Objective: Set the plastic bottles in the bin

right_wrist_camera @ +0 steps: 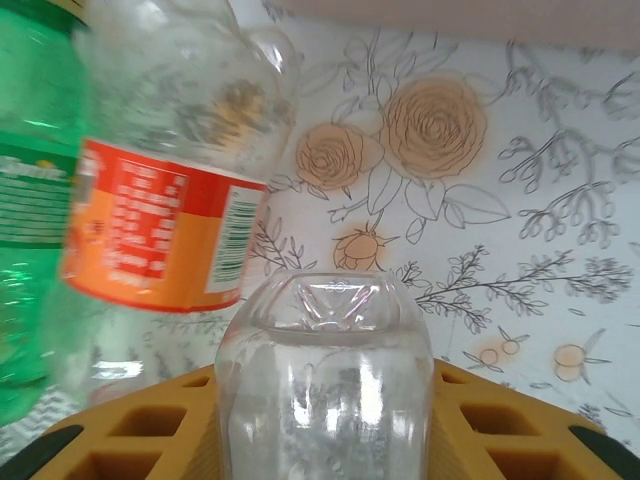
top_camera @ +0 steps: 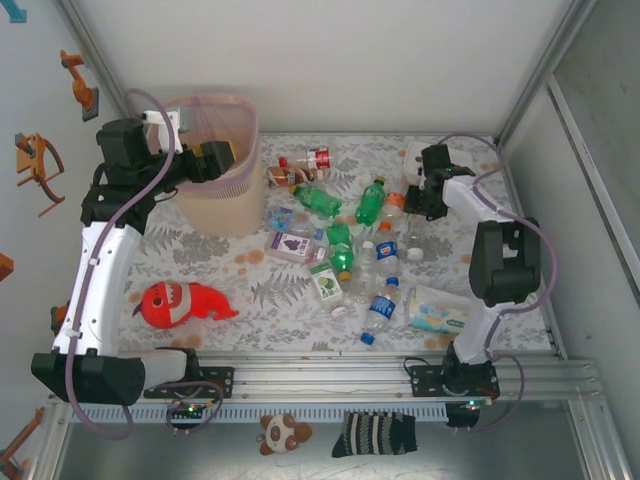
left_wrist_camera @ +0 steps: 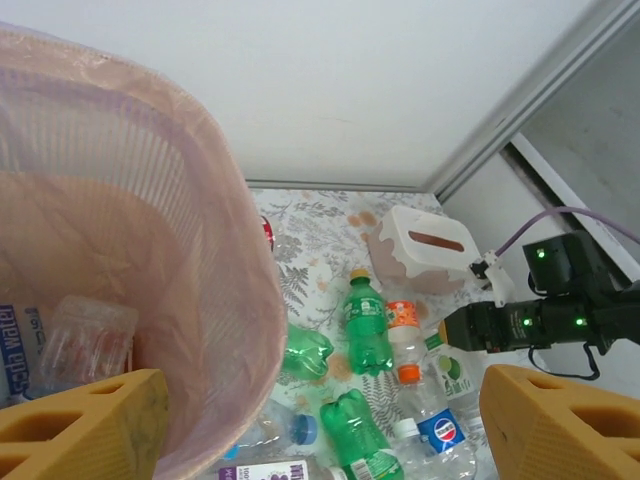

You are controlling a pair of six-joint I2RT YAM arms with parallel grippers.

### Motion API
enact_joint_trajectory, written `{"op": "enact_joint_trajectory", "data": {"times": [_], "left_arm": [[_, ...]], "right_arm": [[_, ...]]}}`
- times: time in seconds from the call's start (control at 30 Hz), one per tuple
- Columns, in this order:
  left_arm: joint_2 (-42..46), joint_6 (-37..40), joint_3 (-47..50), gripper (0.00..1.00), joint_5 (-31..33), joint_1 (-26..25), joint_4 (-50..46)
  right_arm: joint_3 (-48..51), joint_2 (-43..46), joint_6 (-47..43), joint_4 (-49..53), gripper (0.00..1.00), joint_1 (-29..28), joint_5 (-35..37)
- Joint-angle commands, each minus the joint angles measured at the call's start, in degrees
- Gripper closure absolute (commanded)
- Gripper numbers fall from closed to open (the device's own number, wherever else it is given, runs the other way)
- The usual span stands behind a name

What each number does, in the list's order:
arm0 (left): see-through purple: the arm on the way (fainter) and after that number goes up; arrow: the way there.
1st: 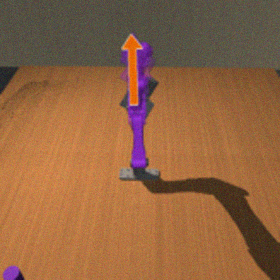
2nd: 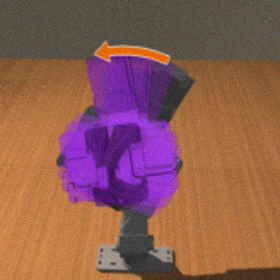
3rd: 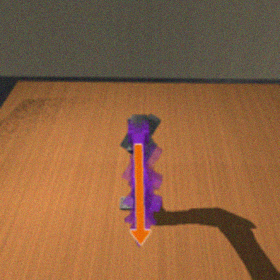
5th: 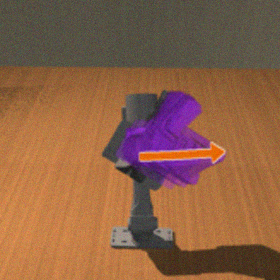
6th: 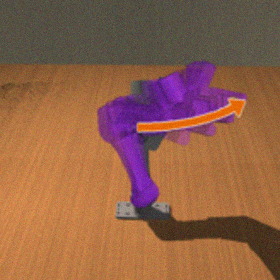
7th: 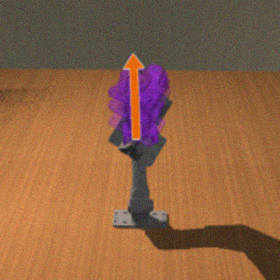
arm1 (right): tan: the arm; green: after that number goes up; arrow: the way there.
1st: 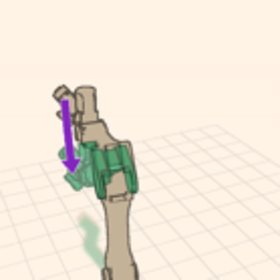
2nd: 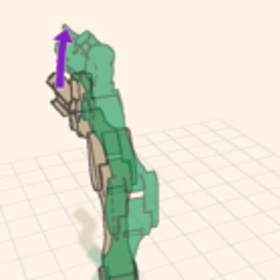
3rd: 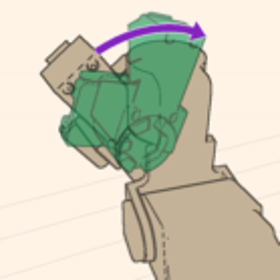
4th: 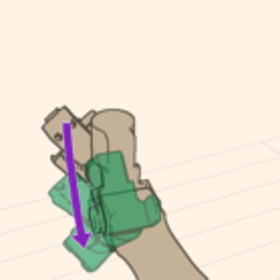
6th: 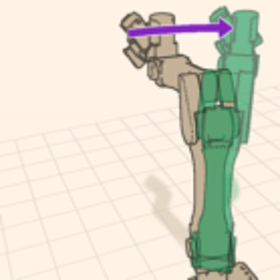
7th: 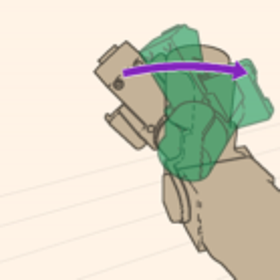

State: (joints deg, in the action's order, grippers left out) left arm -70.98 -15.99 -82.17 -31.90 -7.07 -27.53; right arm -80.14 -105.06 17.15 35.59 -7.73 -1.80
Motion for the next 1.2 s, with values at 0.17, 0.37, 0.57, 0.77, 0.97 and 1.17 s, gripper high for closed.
{"op": "enact_joint_trajectory", "data": {"times": [0.17, 0.37, 0.57, 0.77, 0.97, 1.17], "left_arm": [[3.3, -3.9, 5.9, 0.19, -7.9, 0.2, 13.9], [4.4, -6.6, 9.9, 0.20, -11.5, 0.0, 23.7], [3.9, -8.5, 11.2, 0.22, -15.8, -1.5, 31.6], [4.4, -5.0, 11.1, 0.22, -16.7, -6.0, 36.1], [3.4, -3.9, 11.6, 0.22, -19.5, -10.2, 43.0], [2.2, -2.4, 12.3, 0.22, -22.4, -15.6, 50.4]], "right_arm": [[0.4, 14.5, -2.8, -2.4, 0.59, -0.9, -3.3], [-0.4, 21.7, -5.7, -5.2, 0.62, -2.7, -8.8], [-0.3, 28.6, -6.6, -10.5, 0.65, -4.9, -16.0], [-0.2, 33.8, -6.6, -15.0, 0.68, -6.1, -24.4], [2.5, 37.7, -6.5, -23.9, 0.69, -7.0, -37.0], [3.6, 39.1, -5.3, -31.3, 0.70, -9.2, -45.6]]}}
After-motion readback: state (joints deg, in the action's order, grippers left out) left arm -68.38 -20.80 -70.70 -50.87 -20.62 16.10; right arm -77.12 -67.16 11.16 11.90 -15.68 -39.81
